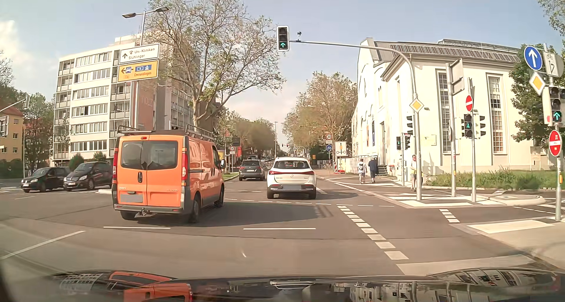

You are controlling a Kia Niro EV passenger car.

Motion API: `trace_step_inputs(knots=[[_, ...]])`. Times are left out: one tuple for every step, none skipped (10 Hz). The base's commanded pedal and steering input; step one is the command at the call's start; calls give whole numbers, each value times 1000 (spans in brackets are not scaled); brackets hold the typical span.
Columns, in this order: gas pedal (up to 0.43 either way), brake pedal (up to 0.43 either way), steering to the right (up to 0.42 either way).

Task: Follow the waypoints while adhering to traffic rules and regulations

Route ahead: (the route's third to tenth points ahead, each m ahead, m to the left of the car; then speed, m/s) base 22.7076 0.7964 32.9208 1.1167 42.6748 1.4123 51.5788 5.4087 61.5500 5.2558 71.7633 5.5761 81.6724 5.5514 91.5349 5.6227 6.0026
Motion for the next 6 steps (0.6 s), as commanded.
trace_step_inputs(knots=[[220,0,-3],[209,0,-4],[209,0,-5],[209,0,-6],[209,0,-7],[197,0,-8]])
